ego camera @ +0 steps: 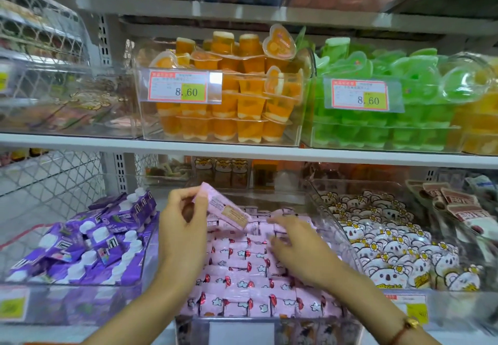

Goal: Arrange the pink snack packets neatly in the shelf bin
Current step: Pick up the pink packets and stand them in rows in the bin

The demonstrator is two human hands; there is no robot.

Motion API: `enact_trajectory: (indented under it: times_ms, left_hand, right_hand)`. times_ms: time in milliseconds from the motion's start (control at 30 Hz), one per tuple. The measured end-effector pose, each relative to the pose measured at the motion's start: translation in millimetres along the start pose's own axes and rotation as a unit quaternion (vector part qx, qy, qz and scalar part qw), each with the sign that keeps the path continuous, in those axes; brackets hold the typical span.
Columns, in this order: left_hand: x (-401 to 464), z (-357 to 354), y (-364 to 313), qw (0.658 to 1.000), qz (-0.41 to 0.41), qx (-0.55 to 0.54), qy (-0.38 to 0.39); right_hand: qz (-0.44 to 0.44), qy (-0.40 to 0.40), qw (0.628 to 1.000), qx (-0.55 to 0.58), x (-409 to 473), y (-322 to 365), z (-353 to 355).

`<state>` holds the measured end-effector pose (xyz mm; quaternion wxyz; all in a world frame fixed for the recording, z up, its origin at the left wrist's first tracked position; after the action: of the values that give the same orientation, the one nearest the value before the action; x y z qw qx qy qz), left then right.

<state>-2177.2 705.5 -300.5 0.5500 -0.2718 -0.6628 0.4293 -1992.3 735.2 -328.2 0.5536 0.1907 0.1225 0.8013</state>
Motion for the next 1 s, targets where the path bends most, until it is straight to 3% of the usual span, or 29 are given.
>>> enact_trajectory:
  times_ms: [100, 267, 333, 400, 500, 567, 667, 800, 900, 1000]
  left_hand:
    - [-11.8, 4.4, 3.8, 0.997, 0.052, -0.059, -0.003]
    - [-25.6, -4.0, 5.4, 0.966, 0.168, -0.194, 0.025]
    - [-26.3, -4.9, 5.0, 0.957, 0.194, -0.208, 0.058]
    - [-23.5, -2.7, 4.5, 0.96, 0.186, -0.183, 0.098]
    - [-19.3, 0.2, 3.7, 0.965, 0.154, -0.107, 0.181]
    - [-19.8, -1.2, 5.9, 0.959, 0.15, -0.065, 0.231]
    - [-23.7, -6.5, 7.9, 0.942, 0.165, -0.094, 0.278]
    - [-23.0, -7.3, 8.1, 0.953, 0.144, -0.117, 0.238]
    - [-24.2, -6.8, 8.0, 0.97, 0.126, -0.13, 0.165]
    - [-24.0, -4.6, 5.7, 0.985, 0.081, -0.067, 0.136]
  right_hand:
    - [0.086, -0.139, 0.986, 0.036, -14.2, 19.4, 9.1]
    - [0.179, -0.153, 0.972, -0.022, -31.9, 44.1, 5.2]
    - [0.178, -0.17, 0.969, 0.03, -32.7, 41.0, 6.2]
    - [0.131, -0.131, 0.961, 0.204, -31.0, 33.5, 7.7]
    - [0.003, -0.007, 0.865, 0.501, -27.0, 26.6, 2.1]
    - [-0.032, 0.028, 0.836, 0.546, -26.8, 25.6, 0.1]
    - [-0.032, 0.07, 0.843, 0.532, -27.9, 26.6, -3.3]
    - [-0.02, 0.095, 0.815, 0.571, -29.0, 31.3, -4.5]
    - [0.004, 0.057, 0.776, 0.629, -29.8, 32.7, 1.4]
    - [0.013, -0.012, 0.762, 0.647, -31.8, 28.4, 7.6]
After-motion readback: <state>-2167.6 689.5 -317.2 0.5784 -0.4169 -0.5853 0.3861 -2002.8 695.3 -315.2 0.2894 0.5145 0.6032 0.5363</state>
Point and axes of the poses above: each hand's wrist, its own x-axis towards the middle knuckle, its own z-axis out of the back of the hand, y = z × x, the point moved 3 cm from there along x, towards the middle knuckle, and after that the axes turned 9 degrees about y, right-handed, at the moved point
